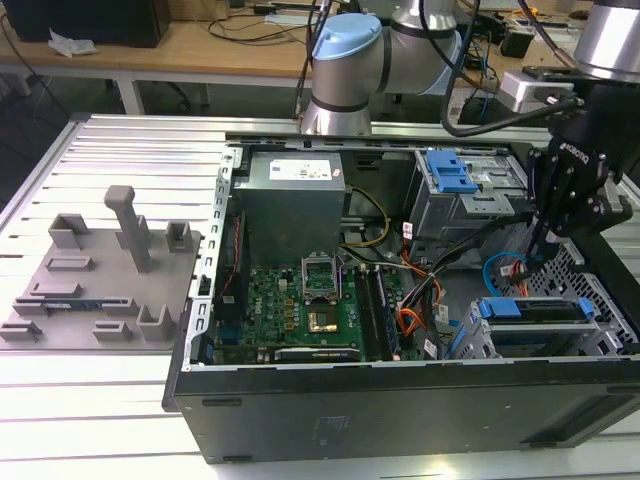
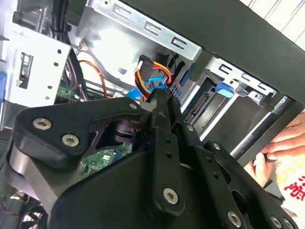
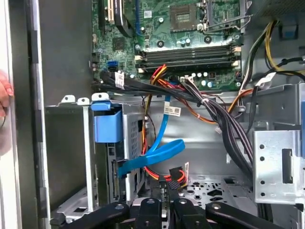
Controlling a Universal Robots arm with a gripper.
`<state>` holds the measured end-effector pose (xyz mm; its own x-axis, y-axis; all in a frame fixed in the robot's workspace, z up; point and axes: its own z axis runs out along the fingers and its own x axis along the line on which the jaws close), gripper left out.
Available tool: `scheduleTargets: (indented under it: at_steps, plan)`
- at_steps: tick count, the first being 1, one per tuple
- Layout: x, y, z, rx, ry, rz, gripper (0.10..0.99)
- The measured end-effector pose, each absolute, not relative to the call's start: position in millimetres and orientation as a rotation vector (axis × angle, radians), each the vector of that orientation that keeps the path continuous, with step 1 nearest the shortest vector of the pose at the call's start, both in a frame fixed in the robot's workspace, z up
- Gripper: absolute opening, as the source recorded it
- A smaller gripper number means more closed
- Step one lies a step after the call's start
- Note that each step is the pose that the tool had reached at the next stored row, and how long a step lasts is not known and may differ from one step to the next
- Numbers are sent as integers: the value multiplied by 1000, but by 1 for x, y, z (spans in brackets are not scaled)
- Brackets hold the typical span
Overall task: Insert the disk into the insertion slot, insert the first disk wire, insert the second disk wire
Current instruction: 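Insert the first disk wire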
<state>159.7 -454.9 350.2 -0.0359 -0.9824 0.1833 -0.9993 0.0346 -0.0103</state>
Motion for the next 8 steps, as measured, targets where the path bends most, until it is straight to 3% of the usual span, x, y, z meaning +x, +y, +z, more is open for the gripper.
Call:
scheduleTargets:
  at_steps: [8]
  plan:
    - [164, -486, 355, 2100, -2173, 152, 165]
